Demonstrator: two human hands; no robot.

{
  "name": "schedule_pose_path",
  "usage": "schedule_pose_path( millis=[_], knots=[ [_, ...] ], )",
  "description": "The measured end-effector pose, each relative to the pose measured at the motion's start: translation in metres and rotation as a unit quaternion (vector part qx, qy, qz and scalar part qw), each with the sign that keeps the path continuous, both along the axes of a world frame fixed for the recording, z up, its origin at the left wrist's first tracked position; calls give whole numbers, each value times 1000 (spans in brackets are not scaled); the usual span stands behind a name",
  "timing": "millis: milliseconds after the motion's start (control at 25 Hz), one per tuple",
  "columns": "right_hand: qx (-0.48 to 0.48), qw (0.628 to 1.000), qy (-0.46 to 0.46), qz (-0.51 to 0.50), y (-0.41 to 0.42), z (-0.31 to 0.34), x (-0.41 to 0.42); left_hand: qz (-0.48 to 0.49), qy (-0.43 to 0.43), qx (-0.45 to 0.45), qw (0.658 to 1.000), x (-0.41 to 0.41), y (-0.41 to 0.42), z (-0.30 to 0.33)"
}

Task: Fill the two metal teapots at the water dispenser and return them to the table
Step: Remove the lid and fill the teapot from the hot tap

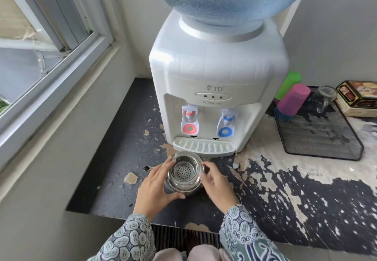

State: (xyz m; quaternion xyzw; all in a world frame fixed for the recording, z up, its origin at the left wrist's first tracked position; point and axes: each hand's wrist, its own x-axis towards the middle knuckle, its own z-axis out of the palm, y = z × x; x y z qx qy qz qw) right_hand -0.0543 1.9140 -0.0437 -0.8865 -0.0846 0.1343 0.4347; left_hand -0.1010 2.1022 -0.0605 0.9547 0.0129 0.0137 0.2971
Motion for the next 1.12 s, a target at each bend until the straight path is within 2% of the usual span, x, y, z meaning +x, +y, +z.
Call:
schedule_pose_path(
  millis=[80, 160, 240, 320, 440, 520, 640, 720, 800, 880, 960, 1120],
  knots=[
    [-20, 999, -19, -30, -11, -5, 5, -2, 8, -23, 1000, 0, 0, -2],
    [-86, 995, -29, -40, -23, -16, 7, -3, 8, -47, 999, -1, -1, -3],
    [-155, 988, -23, -8, -28, -32, 4, -3, 9, -59, 998, -2, -1, -5],
    [-181, 983, -21, 12, -29, -43, -1, -2, 9, -68, 998, -2, -1, -6],
    [-148, 988, -36, -16, -29, -52, 0, -2, 14, -74, 997, -2, -1, -6],
    [-105, 990, -51, -76, -28, -49, 2, -3, 20, -78, 997, -2, -2, -5],
    [-12, 970, -163, -179, -17, -33, 7, 2, 21, -83, 996, -2, -3, -1],
    [47, 952, -232, -194, -3, -17, 10, 6, 25, -86, 996, -2, -3, 0],
    [48, 949, -278, -141, 15, -5, 11, 6, 21, -83, 996, -2, -3, 1],
    [-8, 948, -313, -50, 30, -2, 11, 3, 13, -66, 998, -1, -3, 1],
    [-57, 945, -321, 14, 39, -8, 11, -1, 10, -48, 999, 0, -3, 0],
    [-112, 943, -306, 64, 44, -19, 9, -11, 3, -15, 1000, 2, -1, -3]
  ],
)
